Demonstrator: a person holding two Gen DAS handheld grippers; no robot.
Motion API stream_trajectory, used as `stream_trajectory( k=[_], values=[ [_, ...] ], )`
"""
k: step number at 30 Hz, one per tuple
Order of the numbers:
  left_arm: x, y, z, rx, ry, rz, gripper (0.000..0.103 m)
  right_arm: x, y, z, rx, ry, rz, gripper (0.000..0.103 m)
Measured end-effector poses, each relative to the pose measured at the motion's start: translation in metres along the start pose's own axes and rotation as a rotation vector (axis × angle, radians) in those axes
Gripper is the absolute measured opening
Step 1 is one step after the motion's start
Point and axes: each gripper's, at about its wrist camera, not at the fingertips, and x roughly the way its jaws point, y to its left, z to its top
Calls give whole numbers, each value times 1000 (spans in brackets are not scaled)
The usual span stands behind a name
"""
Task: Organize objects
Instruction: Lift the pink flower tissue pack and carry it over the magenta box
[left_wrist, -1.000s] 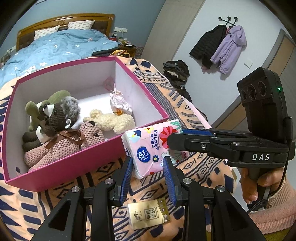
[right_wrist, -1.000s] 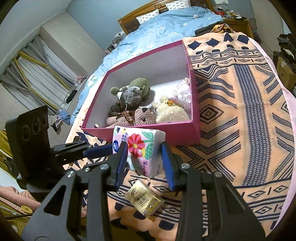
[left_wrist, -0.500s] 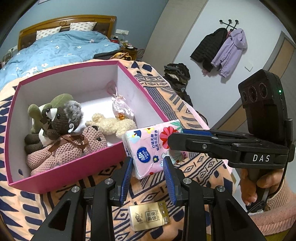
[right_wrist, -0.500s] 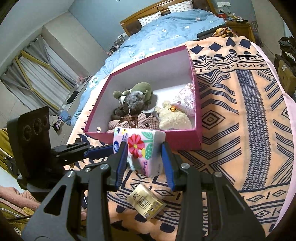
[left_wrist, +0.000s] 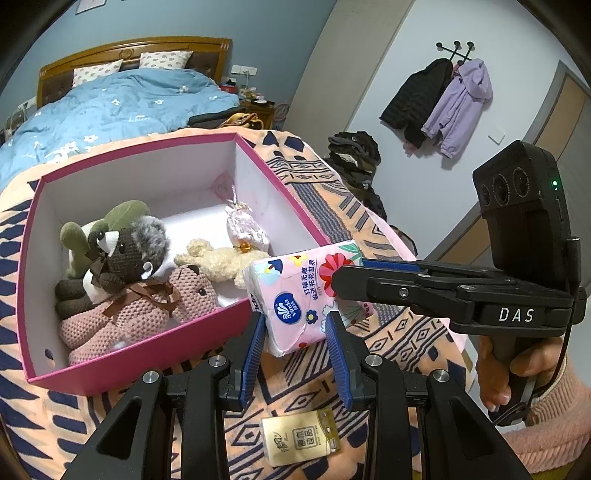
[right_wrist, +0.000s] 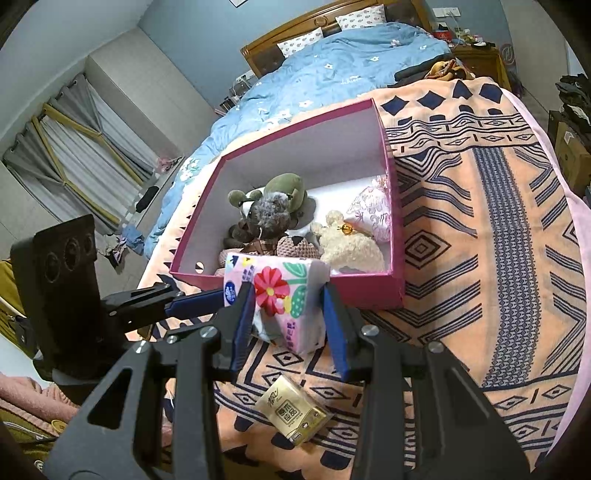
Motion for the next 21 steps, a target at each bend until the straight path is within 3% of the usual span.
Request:
stream_trajectory(
  k=[21],
  values=[
    [6, 14, 21, -11, -21, 25, 33, 11, -6, 22, 11, -14, 27, 40]
  ],
)
